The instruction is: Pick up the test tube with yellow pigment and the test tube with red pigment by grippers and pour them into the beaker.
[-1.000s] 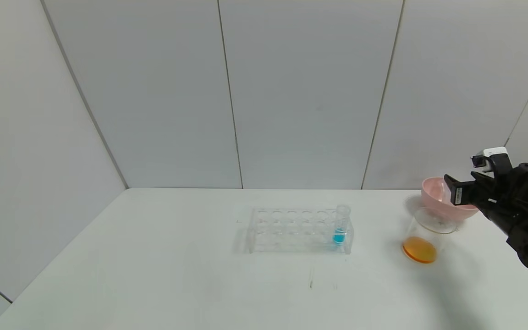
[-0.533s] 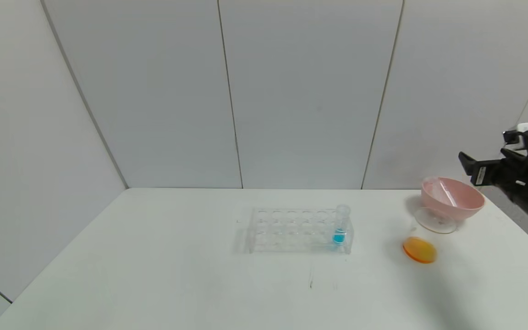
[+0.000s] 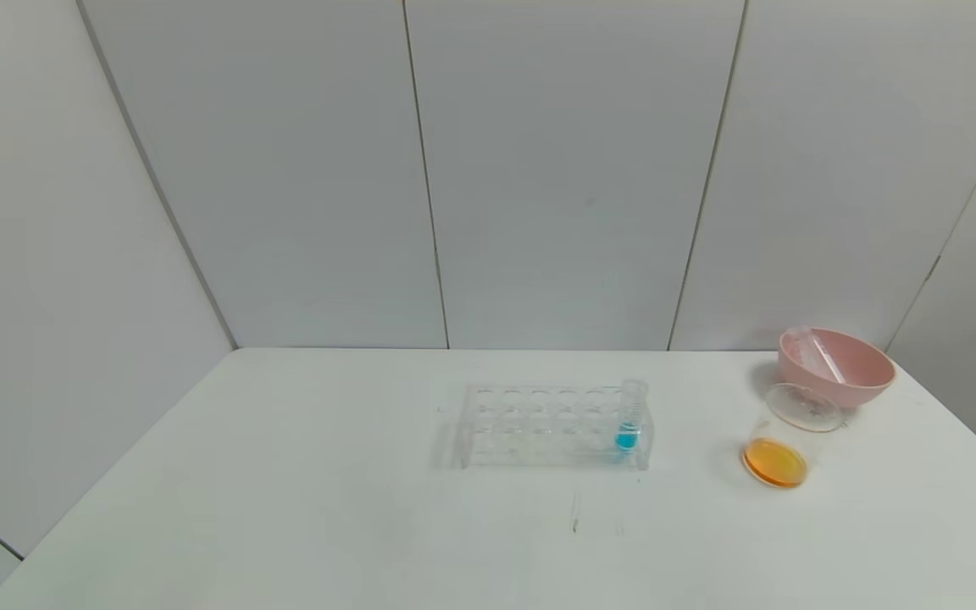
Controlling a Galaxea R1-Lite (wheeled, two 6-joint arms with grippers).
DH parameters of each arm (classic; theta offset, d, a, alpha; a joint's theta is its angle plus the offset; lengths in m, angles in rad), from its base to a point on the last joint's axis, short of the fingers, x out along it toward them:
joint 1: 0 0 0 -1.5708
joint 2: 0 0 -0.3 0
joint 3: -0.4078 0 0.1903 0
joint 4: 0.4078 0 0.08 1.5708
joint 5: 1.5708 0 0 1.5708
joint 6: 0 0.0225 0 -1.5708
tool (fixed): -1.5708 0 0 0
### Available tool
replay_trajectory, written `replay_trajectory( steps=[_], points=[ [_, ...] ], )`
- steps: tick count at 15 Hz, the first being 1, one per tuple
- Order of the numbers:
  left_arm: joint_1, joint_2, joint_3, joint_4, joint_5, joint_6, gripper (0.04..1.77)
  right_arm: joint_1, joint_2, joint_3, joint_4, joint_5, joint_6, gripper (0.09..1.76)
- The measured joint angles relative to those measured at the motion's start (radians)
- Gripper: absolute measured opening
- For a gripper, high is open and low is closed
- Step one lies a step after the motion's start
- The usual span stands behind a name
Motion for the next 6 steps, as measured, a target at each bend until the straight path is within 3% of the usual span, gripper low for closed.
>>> replay_trajectory(
  steps=[3, 6],
  points=[
    [0.000, 0.000, 0.000, 0.000, 0.000, 0.000, 1.76, 0.060, -0.367, 0.056, 0.254, -0.052, 0.040, 1.64],
    [0.000, 0.000, 0.000, 0.000, 0.000, 0.000, 1.76, 0.120, -0.660, 0.174, 0.374, -0.087, 0.053, 1.67]
  ],
)
